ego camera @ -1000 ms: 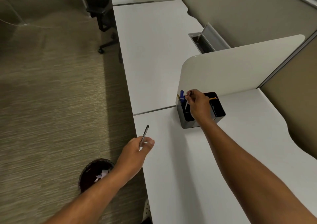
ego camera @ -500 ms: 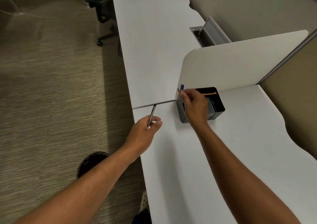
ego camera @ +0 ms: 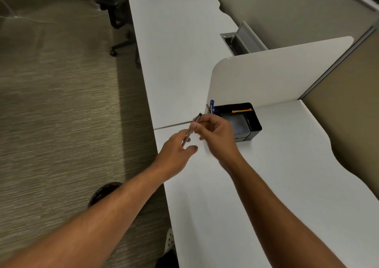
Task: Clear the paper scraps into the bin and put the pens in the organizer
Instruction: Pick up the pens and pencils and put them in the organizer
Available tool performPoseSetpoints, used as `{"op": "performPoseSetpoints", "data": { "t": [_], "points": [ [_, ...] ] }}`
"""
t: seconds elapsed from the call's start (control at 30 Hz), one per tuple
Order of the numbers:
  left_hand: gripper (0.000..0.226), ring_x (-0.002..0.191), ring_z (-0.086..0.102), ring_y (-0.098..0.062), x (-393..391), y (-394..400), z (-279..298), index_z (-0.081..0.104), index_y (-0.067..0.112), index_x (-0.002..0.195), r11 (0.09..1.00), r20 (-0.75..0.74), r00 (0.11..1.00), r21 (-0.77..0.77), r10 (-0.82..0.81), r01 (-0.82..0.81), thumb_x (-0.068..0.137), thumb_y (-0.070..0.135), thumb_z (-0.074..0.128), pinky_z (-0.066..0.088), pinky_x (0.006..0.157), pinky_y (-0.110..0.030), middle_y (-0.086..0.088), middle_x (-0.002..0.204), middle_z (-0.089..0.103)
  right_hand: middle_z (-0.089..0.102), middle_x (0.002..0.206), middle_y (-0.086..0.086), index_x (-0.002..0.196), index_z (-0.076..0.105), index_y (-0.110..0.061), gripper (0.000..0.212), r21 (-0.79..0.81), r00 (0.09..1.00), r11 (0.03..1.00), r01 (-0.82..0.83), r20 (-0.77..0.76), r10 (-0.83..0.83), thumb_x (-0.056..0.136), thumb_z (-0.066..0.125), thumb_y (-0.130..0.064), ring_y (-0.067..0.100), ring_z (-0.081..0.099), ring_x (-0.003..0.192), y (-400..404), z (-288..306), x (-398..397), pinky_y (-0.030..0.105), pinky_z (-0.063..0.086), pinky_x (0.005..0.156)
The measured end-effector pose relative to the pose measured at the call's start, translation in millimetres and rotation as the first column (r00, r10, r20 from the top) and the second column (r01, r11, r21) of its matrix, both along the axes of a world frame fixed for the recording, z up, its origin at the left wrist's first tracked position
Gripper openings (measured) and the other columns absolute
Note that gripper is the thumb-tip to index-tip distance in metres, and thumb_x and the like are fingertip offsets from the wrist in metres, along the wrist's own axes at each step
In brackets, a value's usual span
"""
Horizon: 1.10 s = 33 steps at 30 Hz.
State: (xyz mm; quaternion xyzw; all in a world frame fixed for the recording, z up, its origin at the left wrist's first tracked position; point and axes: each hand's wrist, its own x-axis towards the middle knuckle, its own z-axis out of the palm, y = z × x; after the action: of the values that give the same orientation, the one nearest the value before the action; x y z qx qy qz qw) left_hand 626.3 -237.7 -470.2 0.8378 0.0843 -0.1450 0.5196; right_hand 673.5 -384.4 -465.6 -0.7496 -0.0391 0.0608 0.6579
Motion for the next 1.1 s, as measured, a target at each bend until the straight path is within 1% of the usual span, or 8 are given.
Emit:
{"op": "performPoseSetpoints", "data": {
  "t": [0.07, 0.2, 0.3, 0.43, 0.53, 0.67, 0.77, 1.1],
  "points": [
    [0.065, 0.127, 0.056, -0.019, -4.8, 6.0, -2.8, 0.033, 0.035, 0.156, 1.000, -0.003, 1.000, 0.012, -0.006, 0.006, 0.100, 0.032, 0.064, 0.049, 0.093, -0.032, 0.005, 0.149, 0.046, 0.079, 0.088, -0.001, 0.101, 0.073, -0.015, 0.013, 0.020, 0.990, 0.991, 0.134, 0.028, -0.135, 0.090, 0.079, -0.016, 0.010, 0.076, 0.080, -11.6, -0.8, 13.0, 0.021, 0.058, 0.066],
    [0.068, 0.140, 0.045, -0.018, -12.2, 18.4, -6.5, 0.029, 0.034, 0.158, 0.999, -0.010, 1.000, 0.024, 0.022, -0.022, 0.100, 0.031, 0.064, 0.042, 0.097, -0.029, 0.004, 0.157, 0.042, 0.075, 0.084, -0.018, 0.102, 0.068, -0.025, 0.014, -0.163, 0.891, 0.886, 0.434, 0.223, -0.395, 0.091, 0.076, -0.022, 0.004, 0.075, 0.086, -39.9, -11.1, 47.1, 0.011, 0.055, 0.074],
    [0.069, 0.142, 0.045, -0.019, -14.7, 24.4, -5.6, 0.028, 0.034, 0.159, 0.999, -0.003, 0.999, 0.034, 0.041, -0.041, 0.100, 0.029, 0.065, 0.043, 0.102, -0.030, 0.003, 0.158, 0.041, 0.078, 0.098, -0.003, 0.111, 0.068, -0.018, 0.018, -0.272, 0.878, 0.843, 0.464, 0.269, -0.396, 0.094, 0.072, -0.021, 0.011, 0.074, 0.094, -52.6, -30.7, 72.4, 0.018, 0.056, 0.083],
    [0.071, 0.143, 0.044, -0.020, -16.1, 32.2, -5.5, 0.026, 0.034, 0.159, 0.997, 0.008, 0.998, 0.032, 0.068, -0.068, 0.100, 0.028, 0.065, 0.042, 0.104, -0.032, 0.002, 0.159, 0.040, 0.078, 0.104, 0.004, 0.115, 0.068, -0.015, 0.018, -0.435, 0.924, 0.817, 0.378, 0.229, -0.306, 0.098, 0.069, -0.018, 0.012, 0.068, 0.091, -52.3, -60.6, 93.4, -0.002, 0.040, 0.066],
    [0.072, 0.141, 0.044, -0.018, -17.4, 38.4, -8.2, 0.025, 0.035, 0.159, 0.997, 0.003, 0.998, 0.044, 0.070, -0.070, 0.100, 0.029, 0.065, 0.039, 0.100, -0.029, 0.002, 0.157, 0.041, 0.076, 0.103, 0.004, 0.115, 0.067, -0.013, 0.017, -0.500, 0.951, 0.809, 0.309, 0.176, -0.254, 0.098, 0.069, -0.017, 0.016, 0.070, 0.092, -48.8, -80.5, 98.1, 0.007, 0.043, 0.067],
    [0.072, 0.140, 0.044, -0.017, -19.0, 44.3, -14.5, 0.025, 0.037, 0.159, 0.996, -0.008, 0.997, 0.039, 0.077, -0.076, 0.099, 0.031, 0.065, 0.038, 0.099, -0.029, 0.004, 0.156, 0.041, 0.077, 0.103, 0.008, 0.112, 0.068, -0.011, 0.016, -0.581, 0.975, 0.783, 0.222, 0.112, -0.193, 0.097, 0.069, -0.013, 0.025, 0.072, 0.097, -46.5, -99.4, 100.5, 0.039, 0.060, 0.084],
    [0.071, 0.139, 0.045, -0.017, -20.4, 43.7, -18.8, 0.025, 0.038, 0.158, 0.996, -0.008, 0.997, 0.033, 0.082, -0.082, 0.099, 0.031, 0.065, 0.039, 0.098, -0.029, 0.004, 0.155, 0.042, 0.077, 0.101, 0.009, 0.110, 0.069, -0.008, 0.014, -0.621, 0.980, 0.760, 0.194, 0.093, -0.174, 0.097, 0.068, -0.012, 0.028, 0.072, 0.096, -45.2, -105.2, 103.0, 0.047, 0.060, 0.087],
    [0.070, 0.139, 0.044, -0.016, -23.5, 45.1, -26.3, 0.026, 0.040, 0.157, 0.995, -0.013, 0.995, 0.006, 0.097, -0.097, 0.099, 0.031, 0.065, 0.040, 0.097, -0.030, 0.005, 0.154, 0.042, 0.076, 0.096, 0.001, 0.110, 0.068, -0.012, 0.016, -0.389, 0.890, 0.804, 0.450, 0.269, -0.368, 0.096, 0.068, -0.020, 0.013, 0.069, 0.087, -48.0, -75.6, 122.2, -0.001, 0.041, 0.068]
  ]
}}
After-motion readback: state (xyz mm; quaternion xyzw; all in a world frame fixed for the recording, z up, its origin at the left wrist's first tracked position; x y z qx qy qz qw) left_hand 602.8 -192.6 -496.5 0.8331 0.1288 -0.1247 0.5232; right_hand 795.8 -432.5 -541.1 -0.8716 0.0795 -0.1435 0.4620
